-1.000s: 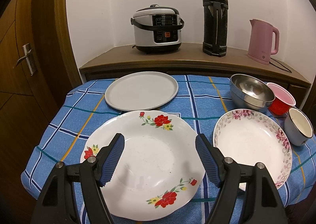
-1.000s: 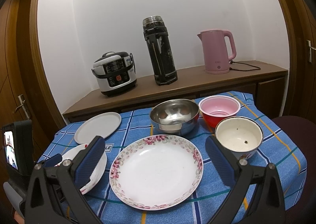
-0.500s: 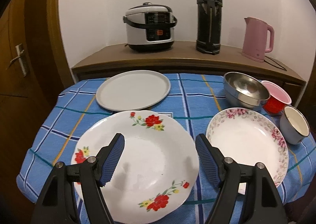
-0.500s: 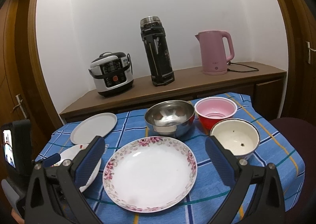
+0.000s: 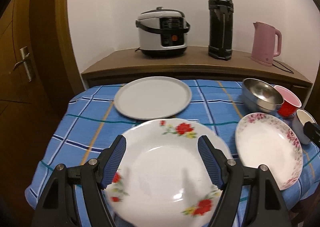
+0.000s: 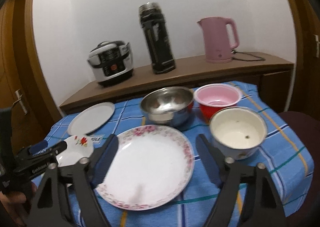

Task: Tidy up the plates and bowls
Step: 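Grasp the rim of the red-flower white deep plate with the left tool, then lift the red-flower plate and carry it over the grey flat plate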

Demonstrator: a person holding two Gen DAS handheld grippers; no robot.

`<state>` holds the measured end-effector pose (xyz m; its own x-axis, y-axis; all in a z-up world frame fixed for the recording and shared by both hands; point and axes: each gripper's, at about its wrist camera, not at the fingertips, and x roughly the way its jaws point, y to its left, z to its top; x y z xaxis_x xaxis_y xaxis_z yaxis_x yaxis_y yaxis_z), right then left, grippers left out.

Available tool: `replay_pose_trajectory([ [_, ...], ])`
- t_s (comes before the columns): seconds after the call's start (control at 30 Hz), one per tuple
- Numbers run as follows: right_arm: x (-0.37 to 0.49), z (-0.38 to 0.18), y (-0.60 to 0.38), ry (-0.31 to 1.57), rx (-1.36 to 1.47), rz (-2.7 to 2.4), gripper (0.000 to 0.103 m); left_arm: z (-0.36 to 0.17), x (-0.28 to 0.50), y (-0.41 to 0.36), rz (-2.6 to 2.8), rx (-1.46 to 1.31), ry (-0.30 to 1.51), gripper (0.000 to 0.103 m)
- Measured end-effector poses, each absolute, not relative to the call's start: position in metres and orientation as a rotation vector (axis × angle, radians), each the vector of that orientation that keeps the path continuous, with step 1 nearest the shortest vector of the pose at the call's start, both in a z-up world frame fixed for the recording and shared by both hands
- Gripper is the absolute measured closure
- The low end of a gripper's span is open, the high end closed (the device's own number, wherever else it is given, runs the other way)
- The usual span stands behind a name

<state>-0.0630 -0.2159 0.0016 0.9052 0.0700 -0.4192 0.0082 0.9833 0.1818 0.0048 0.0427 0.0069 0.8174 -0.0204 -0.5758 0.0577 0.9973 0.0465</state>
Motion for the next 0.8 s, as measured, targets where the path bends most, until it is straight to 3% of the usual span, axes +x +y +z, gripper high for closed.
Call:
replay_pose_trajectory([
  [0.23, -0.028, 0.0, -0.172, 0.554, 0.186, 0.33, 0.054, 0.004, 0.007, 0.104, 0.037, -0.038, 0.655, 0.027],
  [0.5, 0.031, -0.02, -0.112, 0.725, 0.13, 0.496, 0.054, -0.01, 0.012, 0.137, -0.008, -0.163, 0.733, 0.027],
  [0.57, 0.044, -0.029, -0.107, 0.783, 0.131, 0.509, 0.067, -0.015, 0.014, 0.141, -0.017, -0.172, 0.751, 0.027],
  [0.8, 0.063, -0.03, -0.099, 0.819, 0.082, 0.504, 0.068, -0.03, 0.023, 0.142, -0.068, -0.211, 0.796, 0.027],
])
